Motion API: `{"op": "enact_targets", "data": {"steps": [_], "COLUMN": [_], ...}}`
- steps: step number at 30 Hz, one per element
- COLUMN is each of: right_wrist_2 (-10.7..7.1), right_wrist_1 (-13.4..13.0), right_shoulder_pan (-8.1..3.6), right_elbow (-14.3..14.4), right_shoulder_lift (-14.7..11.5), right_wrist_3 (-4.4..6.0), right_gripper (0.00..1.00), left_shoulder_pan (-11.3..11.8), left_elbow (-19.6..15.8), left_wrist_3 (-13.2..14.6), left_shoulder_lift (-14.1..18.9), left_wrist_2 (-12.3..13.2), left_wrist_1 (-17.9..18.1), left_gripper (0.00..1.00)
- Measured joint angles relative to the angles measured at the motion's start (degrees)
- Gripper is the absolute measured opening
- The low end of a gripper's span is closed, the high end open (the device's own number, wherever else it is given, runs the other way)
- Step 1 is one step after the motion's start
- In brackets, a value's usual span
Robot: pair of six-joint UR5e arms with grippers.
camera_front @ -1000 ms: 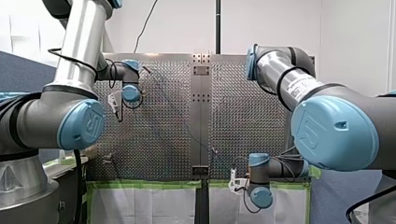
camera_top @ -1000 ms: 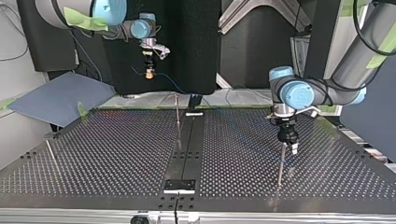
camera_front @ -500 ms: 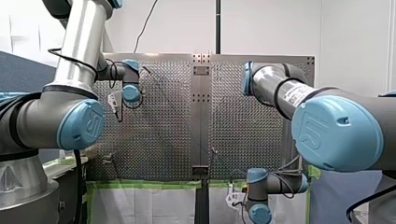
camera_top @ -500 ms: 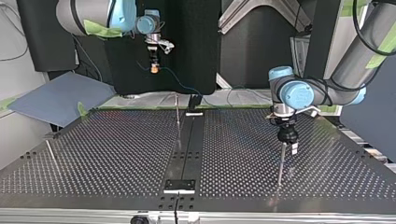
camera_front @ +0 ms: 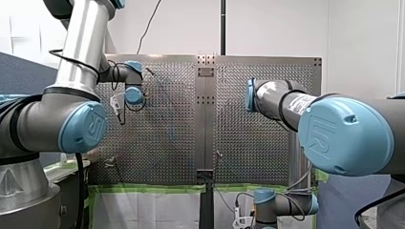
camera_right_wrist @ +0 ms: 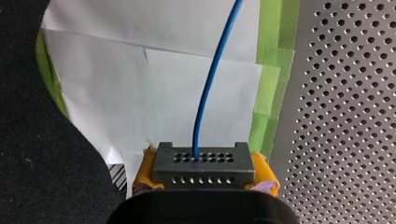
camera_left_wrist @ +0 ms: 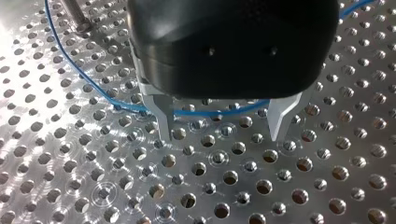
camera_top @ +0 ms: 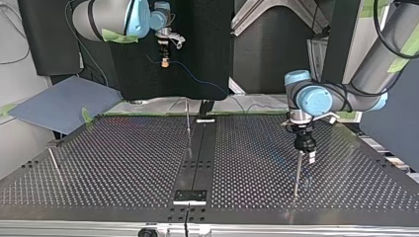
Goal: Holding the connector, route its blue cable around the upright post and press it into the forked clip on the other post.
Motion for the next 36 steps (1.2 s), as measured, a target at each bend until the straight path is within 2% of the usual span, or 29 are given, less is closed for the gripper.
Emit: {"op": "enact_targets", "data": {"steps": [9, 17, 26, 32, 36], "right_wrist_2": [0.37, 0.73, 1.90, 1.46, 1.05], "right_wrist_1": [1.43, 4.91, 8.90, 11.75, 13.56], "right_shoulder_pan": [0.34, 0.47, 0.02, 0.09, -0.26], "right_elbow": [0.01, 0.03, 0.62, 0.77, 1.49], "right_shoulder_lift": [-3.38, -7.07, -11.07, -13.91, -15.76], "right_wrist_3": [-0.24, -0.16, 0.68, 0.54, 0.03], "right_gripper": [0.07, 0.07, 0.07, 0.07, 0.07], "left_shoulder_pan": [0.04, 0.00, -0.10, -0.20, -0.21], "left_elbow": [-0.01, 0.00, -0.02, -0.01, -0.01], "left_wrist_3": [0.00, 0.00, 0.00, 0.00, 0.01], "left_shoulder_lift": [0.01, 0.01, 0.01, 0.00, 0.00], "left_wrist_2": [-0.01, 0.00, 0.00, 0.00, 0.00], "left_wrist_1": [0.05, -0.04, -0.24, -0.28, -0.31], "left_gripper": [1.00, 1.00, 1.00, 1.00, 1.00]}}
